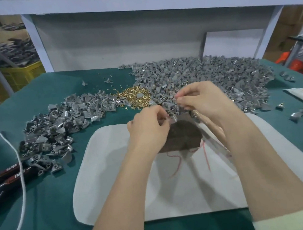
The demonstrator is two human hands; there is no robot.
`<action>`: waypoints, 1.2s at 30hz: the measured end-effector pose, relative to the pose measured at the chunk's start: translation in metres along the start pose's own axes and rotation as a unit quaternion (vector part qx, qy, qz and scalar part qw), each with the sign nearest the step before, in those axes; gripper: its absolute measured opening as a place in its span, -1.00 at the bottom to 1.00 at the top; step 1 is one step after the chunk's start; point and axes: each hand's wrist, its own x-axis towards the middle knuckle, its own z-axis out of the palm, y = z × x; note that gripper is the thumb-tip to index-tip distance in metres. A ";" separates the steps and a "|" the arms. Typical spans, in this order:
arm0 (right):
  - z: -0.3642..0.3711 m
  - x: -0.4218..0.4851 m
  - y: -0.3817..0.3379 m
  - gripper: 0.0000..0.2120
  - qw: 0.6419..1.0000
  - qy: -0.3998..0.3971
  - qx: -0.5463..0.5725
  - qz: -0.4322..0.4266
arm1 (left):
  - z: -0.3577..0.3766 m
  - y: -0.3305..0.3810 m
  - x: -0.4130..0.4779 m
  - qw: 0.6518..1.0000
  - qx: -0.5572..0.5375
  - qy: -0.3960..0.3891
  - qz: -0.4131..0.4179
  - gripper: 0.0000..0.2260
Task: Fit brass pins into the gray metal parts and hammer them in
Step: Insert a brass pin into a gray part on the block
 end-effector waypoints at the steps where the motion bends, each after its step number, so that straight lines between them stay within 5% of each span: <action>1: 0.000 -0.006 0.004 -0.82 1.000 0.000 0.013 0.005 | 0.001 0.000 -0.001 0.999 0.034 -0.008 -0.003 -0.88; 4: 0.007 -0.018 0.012 -0.82 0.997 -0.003 0.077 0.026 | 0.000 0.000 -0.002 0.997 0.073 -0.020 -0.008 -0.92; 14: 0.012 -0.026 0.011 -0.84 1.000 -0.005 0.020 -0.015 | -0.001 -0.002 -0.001 0.998 0.059 -0.028 -0.010 -0.93; 22: 0.018 -0.029 0.013 -0.91 0.979 -0.045 -0.189 -0.057 | -0.002 0.000 -0.002 0.998 0.049 -0.033 -0.004 -0.93; 36: 0.021 -0.033 0.012 -0.81 0.982 -0.022 -0.179 -0.063 | -0.001 0.000 -0.003 0.998 0.050 -0.028 -0.009 -0.93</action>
